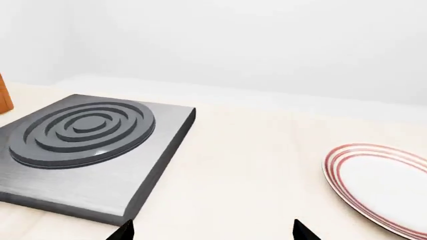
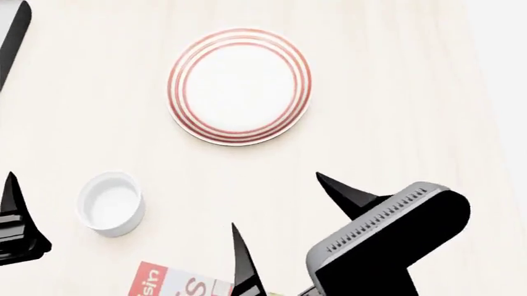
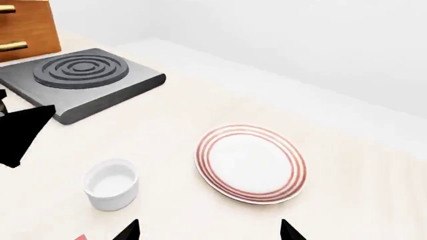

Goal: Pick the akita bowl on the cookies box and place it on the plate.

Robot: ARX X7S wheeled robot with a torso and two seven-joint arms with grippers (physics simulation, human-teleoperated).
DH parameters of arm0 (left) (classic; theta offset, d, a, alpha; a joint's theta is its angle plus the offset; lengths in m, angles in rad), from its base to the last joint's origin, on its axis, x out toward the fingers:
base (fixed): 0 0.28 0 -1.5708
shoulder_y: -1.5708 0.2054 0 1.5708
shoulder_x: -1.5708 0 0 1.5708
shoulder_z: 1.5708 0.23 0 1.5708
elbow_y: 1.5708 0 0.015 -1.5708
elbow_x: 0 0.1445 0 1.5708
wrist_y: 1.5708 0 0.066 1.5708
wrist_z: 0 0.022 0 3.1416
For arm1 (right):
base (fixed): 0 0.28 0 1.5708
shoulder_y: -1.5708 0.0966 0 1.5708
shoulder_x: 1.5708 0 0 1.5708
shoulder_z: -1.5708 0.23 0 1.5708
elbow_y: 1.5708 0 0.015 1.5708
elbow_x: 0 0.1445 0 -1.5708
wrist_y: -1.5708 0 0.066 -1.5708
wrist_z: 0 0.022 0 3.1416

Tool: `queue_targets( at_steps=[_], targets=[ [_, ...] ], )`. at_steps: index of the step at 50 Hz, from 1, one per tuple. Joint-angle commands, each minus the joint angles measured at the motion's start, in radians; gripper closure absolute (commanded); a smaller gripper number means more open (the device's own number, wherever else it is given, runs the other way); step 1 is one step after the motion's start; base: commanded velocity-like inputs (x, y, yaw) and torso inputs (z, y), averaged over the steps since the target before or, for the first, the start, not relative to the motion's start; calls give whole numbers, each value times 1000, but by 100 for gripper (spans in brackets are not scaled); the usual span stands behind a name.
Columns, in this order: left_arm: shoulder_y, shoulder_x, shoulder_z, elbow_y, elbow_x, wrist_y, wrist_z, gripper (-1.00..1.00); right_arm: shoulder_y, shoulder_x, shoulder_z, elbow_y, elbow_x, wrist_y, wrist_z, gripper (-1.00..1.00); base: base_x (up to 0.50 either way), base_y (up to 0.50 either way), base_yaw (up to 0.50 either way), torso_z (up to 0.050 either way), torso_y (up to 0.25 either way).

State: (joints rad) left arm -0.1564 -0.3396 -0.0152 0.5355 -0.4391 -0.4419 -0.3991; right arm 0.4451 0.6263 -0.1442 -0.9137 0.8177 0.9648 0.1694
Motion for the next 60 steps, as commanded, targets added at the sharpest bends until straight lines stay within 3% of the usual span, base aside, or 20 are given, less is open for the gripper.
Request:
queue_targets(
  at_steps=[1,7,11,22,33,51,60],
  targets=[
    [-15,-2,-16,-12,5,-8,-27,-100,256,43,23,-80,376,285,71,-100,0,0,0,0,0],
    [-15,-4,-19,-11,3,-8,-31,-100,313,53,-34,-124,480,360,138,-100,0,0,0,0,0],
    [-17,-6,-14,-19,13,-1,-33,-100,358,123,-137,-131,535,292,213,-100,0,0,0,0,0],
    [-22,-13,-10,-18,22,6,-36,-100,558,161,-329,-133,755,271,334,-100,0,0,0,0,0],
    [-22,-17,-9,-20,23,12,-37,-100,679,125,-409,-103,958,304,453,-100,0,0,0,0,0],
    [-11,-22,1,-20,26,27,-34,-100,735,39,-557,-105,1069,330,596,-100,0,0,0,0,0],
    [-8,-24,0,-22,25,32,-35,-100,770,-46,-684,-123,1161,339,754,-100,0,0,0,0,0]
  ],
)
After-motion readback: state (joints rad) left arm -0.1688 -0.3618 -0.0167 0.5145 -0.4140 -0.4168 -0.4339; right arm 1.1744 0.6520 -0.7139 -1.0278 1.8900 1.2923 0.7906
